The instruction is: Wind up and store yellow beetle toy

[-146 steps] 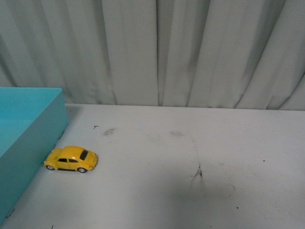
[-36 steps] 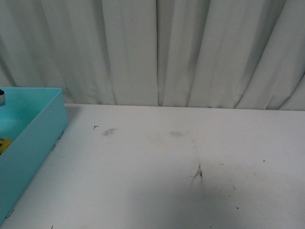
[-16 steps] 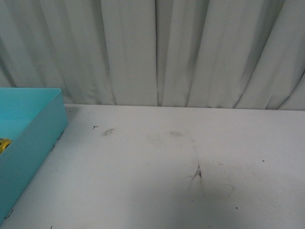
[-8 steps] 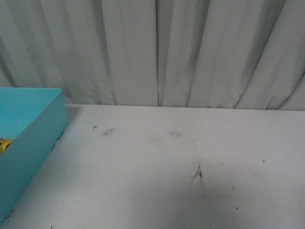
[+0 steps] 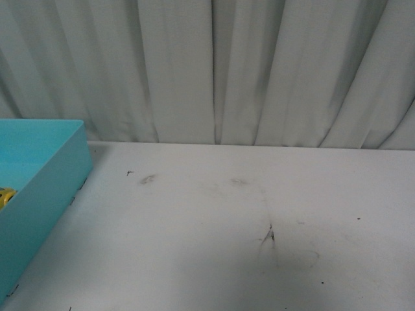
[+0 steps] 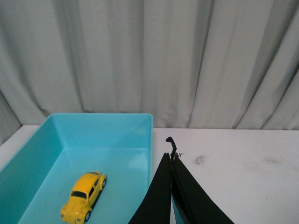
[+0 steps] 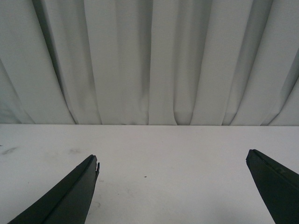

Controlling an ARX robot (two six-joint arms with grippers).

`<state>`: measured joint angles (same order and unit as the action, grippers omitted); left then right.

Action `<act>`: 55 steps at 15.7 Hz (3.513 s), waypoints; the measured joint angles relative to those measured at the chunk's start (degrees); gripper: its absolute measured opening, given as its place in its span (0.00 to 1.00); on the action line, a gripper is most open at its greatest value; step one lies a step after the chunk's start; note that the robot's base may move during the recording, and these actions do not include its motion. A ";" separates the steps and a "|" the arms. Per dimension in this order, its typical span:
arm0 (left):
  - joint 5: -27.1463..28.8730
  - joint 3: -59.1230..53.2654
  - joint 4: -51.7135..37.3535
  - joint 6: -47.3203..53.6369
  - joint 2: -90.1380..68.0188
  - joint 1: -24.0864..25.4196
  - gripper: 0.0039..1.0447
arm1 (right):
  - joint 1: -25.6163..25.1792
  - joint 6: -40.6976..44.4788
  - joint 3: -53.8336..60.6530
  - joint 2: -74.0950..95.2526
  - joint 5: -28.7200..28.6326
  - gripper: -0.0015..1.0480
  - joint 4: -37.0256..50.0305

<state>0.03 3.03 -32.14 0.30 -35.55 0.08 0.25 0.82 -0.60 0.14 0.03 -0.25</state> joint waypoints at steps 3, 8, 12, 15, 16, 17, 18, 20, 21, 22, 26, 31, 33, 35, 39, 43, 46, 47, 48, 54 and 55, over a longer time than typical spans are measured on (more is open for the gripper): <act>0.02 -2.43 0.90 0.00 2.54 0.00 0.01 | 0.00 0.00 0.00 0.00 0.00 0.94 0.02; 0.02 -2.43 6.56 0.00 10.10 0.00 0.01 | 0.00 0.00 0.00 0.00 0.00 0.94 0.02; 0.00 -2.43 11.65 0.00 14.91 0.00 0.01 | 0.00 0.00 0.00 0.00 0.00 0.94 0.02; 0.00 -2.43 14.80 0.00 18.23 0.00 0.01 | 0.00 0.00 0.00 0.00 0.00 0.94 0.02; 0.00 -2.43 15.82 0.00 19.10 0.00 0.01 | 0.00 0.00 0.00 0.00 0.00 0.94 0.02; 0.02 -2.43 16.41 0.00 19.71 0.00 0.01 | 0.00 0.00 0.00 0.00 0.00 0.94 0.02; 0.00 -2.43 19.19 0.00 22.64 0.00 0.01 | 0.00 0.00 0.00 0.02 0.00 0.94 0.02; 0.00 -2.43 23.45 0.00 26.36 0.00 0.01 | 0.00 0.00 0.00 0.00 0.00 0.94 0.02; -0.15 -2.40 32.39 0.00 32.57 0.00 0.01 | 0.00 0.00 0.00 0.00 0.02 0.94 0.00; -0.13 -2.38 31.41 0.00 35.30 0.00 0.01 | 0.00 0.00 0.00 0.02 0.00 0.94 0.00; 0.00 -2.40 32.39 -0.11 35.19 -0.09 0.15 | 0.00 0.00 0.00 0.04 0.00 0.94 0.02; 0.00 -2.40 32.35 -0.11 35.19 -0.09 0.72 | 0.00 0.00 0.00 0.04 0.00 0.94 0.02; 0.00 -2.40 32.35 -0.11 35.19 -0.09 0.94 | 0.00 0.00 0.00 0.04 0.00 0.94 0.02; 0.00 -2.40 32.37 -0.11 35.19 -0.09 0.93 | 0.00 0.00 0.00 0.07 0.00 0.94 0.02; 0.00 -2.40 32.33 -0.11 35.19 -0.09 0.94 | 0.00 0.00 0.00 0.07 0.00 0.94 0.00; 0.02 -2.40 32.54 -0.11 35.19 -0.09 0.94 | 0.00 0.00 0.00 0.09 -0.02 0.94 -0.13; 0.00 -2.40 32.46 -0.11 35.19 -0.09 0.94 | 0.00 0.00 0.00 0.09 0.00 0.94 -0.11; 0.00 -2.40 32.30 -0.11 35.19 -0.09 0.94 | 0.00 0.00 0.00 0.02 -0.02 0.94 0.15; 0.02 -2.40 32.44 -0.11 35.19 -0.09 0.94 | 0.00 0.00 0.00 0.04 0.00 0.94 -0.07; 0.00 -2.40 32.30 -0.11 35.19 -0.09 0.94 | 0.00 0.00 -0.02 0.00 0.02 0.94 -0.04; 0.00 -2.40 32.30 -0.11 35.19 -0.09 0.94 | 0.00 0.00 -0.02 0.00 0.02 0.94 -0.02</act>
<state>0.03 0.62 0.16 0.19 -0.36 -0.01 0.25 0.82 -0.62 0.14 0.05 -0.27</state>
